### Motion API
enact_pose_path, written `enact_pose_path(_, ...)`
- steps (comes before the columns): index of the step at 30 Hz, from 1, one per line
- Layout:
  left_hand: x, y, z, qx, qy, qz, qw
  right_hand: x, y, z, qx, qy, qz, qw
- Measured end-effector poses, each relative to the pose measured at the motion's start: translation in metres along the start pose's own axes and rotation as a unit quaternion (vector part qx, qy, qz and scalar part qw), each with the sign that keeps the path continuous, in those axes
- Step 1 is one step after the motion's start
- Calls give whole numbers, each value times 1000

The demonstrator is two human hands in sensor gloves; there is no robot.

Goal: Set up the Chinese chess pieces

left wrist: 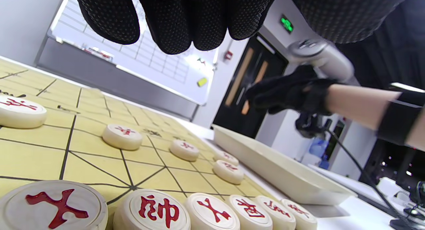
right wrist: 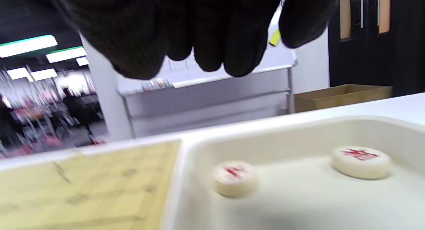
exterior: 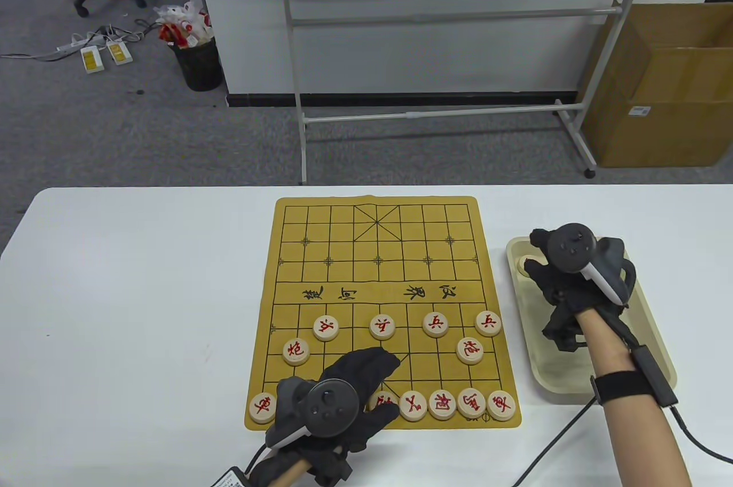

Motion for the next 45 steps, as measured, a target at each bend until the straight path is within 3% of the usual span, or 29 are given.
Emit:
enact_pose_path(6, 1, 2, 3, 2, 10, -6, 1000, -43, 3, -64, 71, -90, -54, 992)
enact_pose_path(9, 1, 3, 7, 1, 19, -7, 1000, -51, 7, -84, 116, -132, -79, 981)
enact_pose_path(11, 1, 3, 7, 3, 21, -8, 1000, -54, 8, -95, 101, -145, -80, 981)
enact_pose_path(14, 2, 3, 7, -2, 20, -6, 1000, -55, 14, -94, 34, -102, -92, 990)
enact_pose_path(19, 1, 3, 8, -1, 22, -9, 1000, -57, 15, -91, 64, -81, -110, 989)
enact_pose_path(27, 0, 4, 8, -3, 22, -13, 1000, -59, 11, -96, 52, -127, -114, 984)
enact_pose_path(32, -1, 5, 7, -5, 20, -14, 1000, -54, 12, -87, 81, -126, -125, 981)
enact_pose_path(38, 0, 4, 3, -16, 9, -9, 1000, -25, 3, -34, 81, -81, -96, 989)
enact_pose_path(43, 2, -1, 1, -26, -8, 0, 1000, 35, -31, 17, -22, -40, 1, 999)
enact_pose_path(45, 4, -7, 1, -36, -13, 11, 999, 73, -55, 32, -74, -20, 65, 995)
Point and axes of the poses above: the tracker on the back of each hand, its own y axis roughly to the little-finger side, its own x axis roughly from the fingertips to the wrist, z = x × y, the point moved 5 cm from there along -x, roughly from the wrist to the fingertips, and after that the axes turned 10 degrees about x, right-handed, at the moved point
